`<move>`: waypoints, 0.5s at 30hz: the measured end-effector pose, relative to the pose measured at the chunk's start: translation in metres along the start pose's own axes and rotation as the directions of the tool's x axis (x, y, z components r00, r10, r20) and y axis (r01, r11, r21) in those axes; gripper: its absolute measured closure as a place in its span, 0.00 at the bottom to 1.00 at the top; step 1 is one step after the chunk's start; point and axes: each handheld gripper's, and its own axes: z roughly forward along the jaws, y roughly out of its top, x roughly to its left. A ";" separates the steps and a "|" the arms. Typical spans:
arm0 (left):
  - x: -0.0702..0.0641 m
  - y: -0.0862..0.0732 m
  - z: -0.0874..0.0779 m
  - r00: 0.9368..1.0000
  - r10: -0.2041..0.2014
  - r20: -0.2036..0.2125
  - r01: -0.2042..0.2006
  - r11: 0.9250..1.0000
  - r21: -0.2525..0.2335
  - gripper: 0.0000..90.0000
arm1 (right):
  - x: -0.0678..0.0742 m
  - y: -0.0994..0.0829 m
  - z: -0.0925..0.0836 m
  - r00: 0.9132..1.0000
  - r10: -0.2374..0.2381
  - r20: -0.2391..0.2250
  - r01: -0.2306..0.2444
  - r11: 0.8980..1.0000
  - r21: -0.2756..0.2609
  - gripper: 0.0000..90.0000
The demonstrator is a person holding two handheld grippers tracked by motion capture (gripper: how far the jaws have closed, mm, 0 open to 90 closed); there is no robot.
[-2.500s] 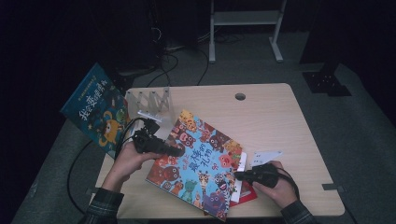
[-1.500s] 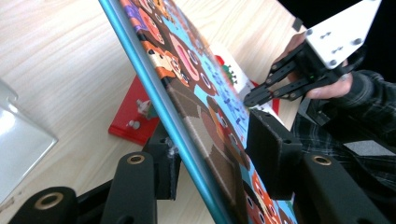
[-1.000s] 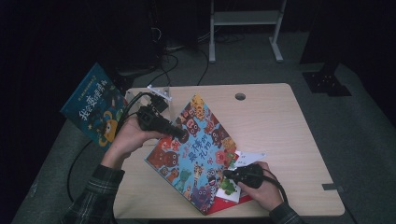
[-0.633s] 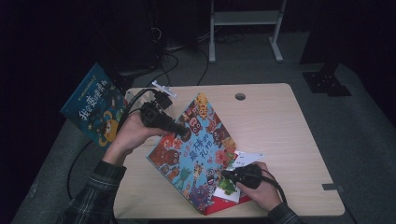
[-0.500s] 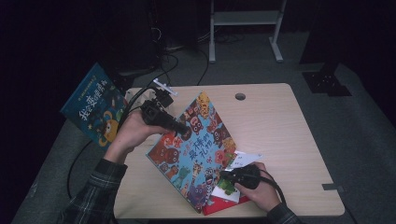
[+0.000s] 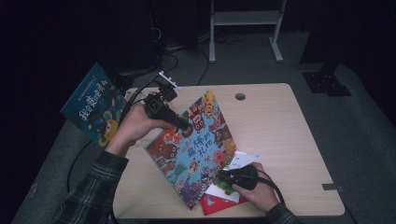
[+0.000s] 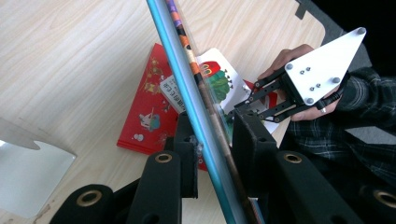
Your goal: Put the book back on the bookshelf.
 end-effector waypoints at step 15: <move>-0.008 0.009 -0.013 0.999 0.031 -0.013 -0.031 0.999 0.009 0.89 | -0.006 -0.005 -0.003 0.999 0.003 0.036 -0.002 1.000 -0.025 0.71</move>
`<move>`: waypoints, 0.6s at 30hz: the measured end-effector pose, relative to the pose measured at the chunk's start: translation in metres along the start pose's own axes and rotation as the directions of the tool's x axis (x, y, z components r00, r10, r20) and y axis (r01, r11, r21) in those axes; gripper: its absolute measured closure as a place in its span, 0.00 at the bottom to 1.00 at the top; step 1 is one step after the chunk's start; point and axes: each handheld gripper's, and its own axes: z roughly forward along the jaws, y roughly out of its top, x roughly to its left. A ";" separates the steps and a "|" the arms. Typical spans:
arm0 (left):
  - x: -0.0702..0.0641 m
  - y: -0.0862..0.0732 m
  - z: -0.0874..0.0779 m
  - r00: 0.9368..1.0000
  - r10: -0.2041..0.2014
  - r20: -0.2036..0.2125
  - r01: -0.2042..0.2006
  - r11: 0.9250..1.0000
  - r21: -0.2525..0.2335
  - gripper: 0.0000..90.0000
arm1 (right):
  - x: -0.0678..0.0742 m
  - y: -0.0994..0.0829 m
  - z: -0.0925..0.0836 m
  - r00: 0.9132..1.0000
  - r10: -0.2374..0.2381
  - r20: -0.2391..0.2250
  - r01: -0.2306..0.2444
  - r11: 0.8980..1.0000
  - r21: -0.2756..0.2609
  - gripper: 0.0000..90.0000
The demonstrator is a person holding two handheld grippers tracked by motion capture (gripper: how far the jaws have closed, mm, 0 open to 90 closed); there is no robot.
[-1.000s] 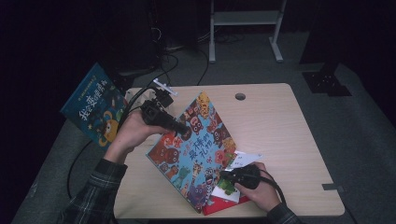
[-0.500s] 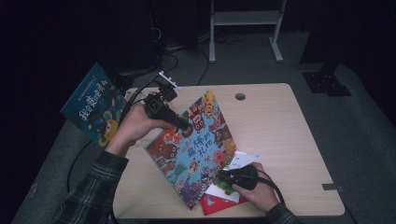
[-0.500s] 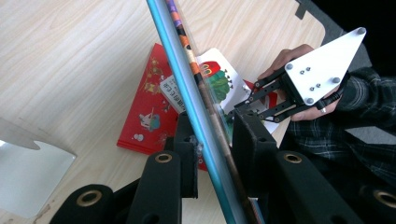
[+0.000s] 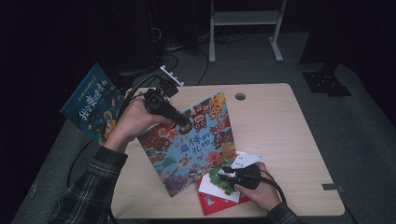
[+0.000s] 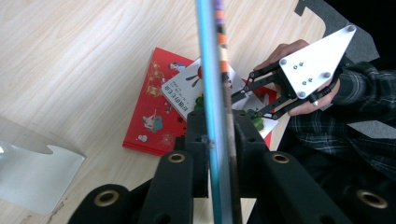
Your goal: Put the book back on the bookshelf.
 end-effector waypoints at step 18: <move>-0.009 0.000 -0.008 0.997 0.026 -0.070 -0.025 1.000 0.017 0.90 | -0.035 -0.012 -0.023 0.988 0.098 0.122 -0.091 0.994 -0.064 0.49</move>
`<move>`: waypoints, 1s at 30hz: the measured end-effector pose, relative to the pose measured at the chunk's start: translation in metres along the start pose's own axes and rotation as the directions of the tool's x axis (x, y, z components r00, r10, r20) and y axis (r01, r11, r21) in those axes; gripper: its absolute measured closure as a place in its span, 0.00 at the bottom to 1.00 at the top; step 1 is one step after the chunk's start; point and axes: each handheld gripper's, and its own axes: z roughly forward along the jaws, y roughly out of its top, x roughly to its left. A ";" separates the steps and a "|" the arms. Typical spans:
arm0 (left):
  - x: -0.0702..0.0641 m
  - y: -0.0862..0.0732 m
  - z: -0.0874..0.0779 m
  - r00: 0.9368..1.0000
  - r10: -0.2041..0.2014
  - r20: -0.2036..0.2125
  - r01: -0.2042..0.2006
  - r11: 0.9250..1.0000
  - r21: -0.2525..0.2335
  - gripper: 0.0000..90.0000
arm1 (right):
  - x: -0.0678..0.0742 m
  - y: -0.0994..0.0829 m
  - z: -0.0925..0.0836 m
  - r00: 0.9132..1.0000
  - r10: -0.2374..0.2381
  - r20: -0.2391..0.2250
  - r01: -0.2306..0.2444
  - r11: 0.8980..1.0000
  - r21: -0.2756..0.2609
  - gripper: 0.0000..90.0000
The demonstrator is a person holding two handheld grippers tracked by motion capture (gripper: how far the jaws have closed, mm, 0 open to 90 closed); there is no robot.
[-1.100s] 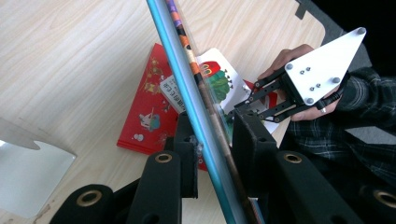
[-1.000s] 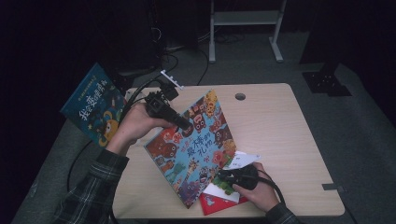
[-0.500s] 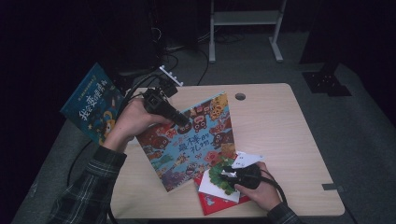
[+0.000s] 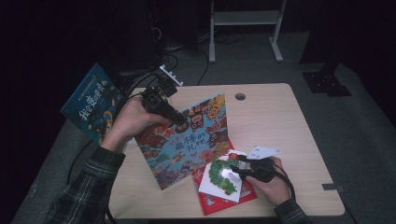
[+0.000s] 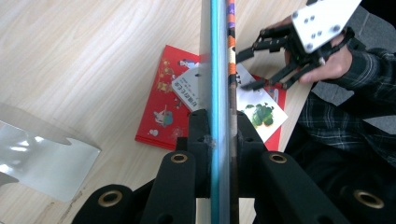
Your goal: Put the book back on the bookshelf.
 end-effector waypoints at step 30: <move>0.013 -0.035 -0.032 0.996 -0.072 -0.057 0.071 0.997 -0.012 0.90 | -0.109 -0.032 -0.009 0.898 0.240 0.369 -0.274 0.961 0.042 0.26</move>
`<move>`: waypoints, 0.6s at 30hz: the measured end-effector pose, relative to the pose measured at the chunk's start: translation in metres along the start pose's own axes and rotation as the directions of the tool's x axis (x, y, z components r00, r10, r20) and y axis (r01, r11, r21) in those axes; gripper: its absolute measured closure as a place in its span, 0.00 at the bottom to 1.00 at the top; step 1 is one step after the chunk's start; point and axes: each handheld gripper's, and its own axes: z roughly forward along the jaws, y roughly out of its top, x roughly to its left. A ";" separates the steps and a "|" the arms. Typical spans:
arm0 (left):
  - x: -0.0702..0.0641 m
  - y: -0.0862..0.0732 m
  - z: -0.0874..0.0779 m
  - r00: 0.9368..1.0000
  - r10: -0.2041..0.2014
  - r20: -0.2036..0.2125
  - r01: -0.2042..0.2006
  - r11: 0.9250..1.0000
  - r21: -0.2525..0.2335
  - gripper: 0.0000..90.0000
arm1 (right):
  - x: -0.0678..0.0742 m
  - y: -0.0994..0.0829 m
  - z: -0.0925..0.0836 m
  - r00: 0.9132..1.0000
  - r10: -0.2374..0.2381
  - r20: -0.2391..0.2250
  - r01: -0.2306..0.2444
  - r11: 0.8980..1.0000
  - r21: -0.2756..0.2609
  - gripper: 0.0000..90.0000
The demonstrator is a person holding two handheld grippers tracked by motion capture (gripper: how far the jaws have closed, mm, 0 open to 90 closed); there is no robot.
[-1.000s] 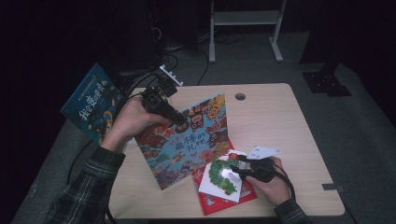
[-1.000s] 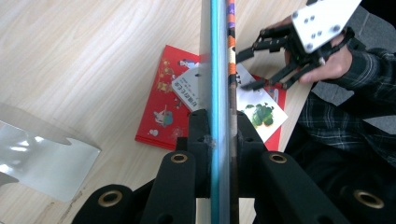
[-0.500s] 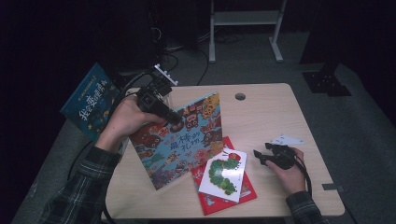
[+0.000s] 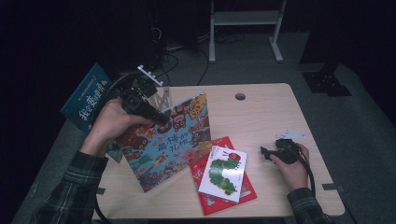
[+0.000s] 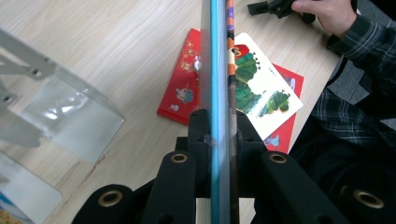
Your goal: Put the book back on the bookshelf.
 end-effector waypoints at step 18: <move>0.010 -0.042 -0.041 0.995 -0.073 -0.065 0.069 0.996 -0.054 0.90 | 0.001 0.001 0.002 1.000 -0.002 0.011 0.002 1.000 0.015 0.20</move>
